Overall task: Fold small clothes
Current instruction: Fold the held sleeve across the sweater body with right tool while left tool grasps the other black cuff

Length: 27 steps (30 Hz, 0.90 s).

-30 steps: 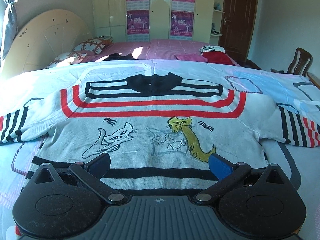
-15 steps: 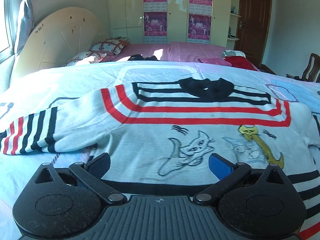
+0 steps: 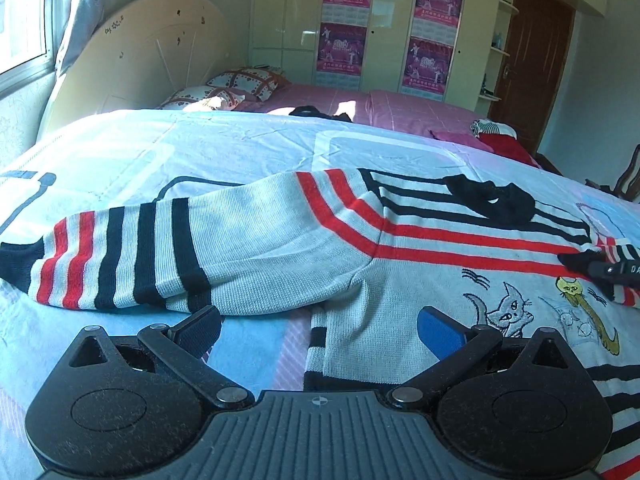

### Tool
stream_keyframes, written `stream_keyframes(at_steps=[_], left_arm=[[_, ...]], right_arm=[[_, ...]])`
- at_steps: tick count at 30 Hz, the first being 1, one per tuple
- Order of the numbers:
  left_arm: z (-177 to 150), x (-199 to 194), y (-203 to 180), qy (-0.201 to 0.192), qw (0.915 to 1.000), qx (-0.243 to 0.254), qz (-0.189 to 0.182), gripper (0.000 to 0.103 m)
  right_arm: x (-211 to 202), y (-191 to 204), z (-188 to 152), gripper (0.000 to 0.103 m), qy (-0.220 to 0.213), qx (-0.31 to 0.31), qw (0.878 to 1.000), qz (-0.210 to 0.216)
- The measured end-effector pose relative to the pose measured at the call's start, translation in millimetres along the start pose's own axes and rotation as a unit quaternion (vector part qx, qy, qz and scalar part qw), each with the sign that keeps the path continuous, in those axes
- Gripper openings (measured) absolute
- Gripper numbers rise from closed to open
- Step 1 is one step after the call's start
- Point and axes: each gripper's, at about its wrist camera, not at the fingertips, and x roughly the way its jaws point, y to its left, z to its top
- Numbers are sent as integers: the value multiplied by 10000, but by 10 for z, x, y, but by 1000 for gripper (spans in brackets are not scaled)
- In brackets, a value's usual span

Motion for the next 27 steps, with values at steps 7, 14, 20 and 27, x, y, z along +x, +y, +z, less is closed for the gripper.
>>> stream_keyframes(at_steps=[7,14,20,27], left_arm=[[0,158,-606,16,9970,8,-775,103],[7,469,-1768,474,9806,-176,-1892,56],[-46,784,-2363,862,9627,-762,-2449,56],[123,1060,-2504,689,9581,-1097,-2554,4]], right_arm=[[-585,-93,-159,30,-661,-322,9972,-167],[-726,-721,-171,23,-660,-28,9945,-815],[-841,-1075,-209,26,-680,246,9924,-996],[-1011,-1287,-199,28,-817,437,9888,-1173]])
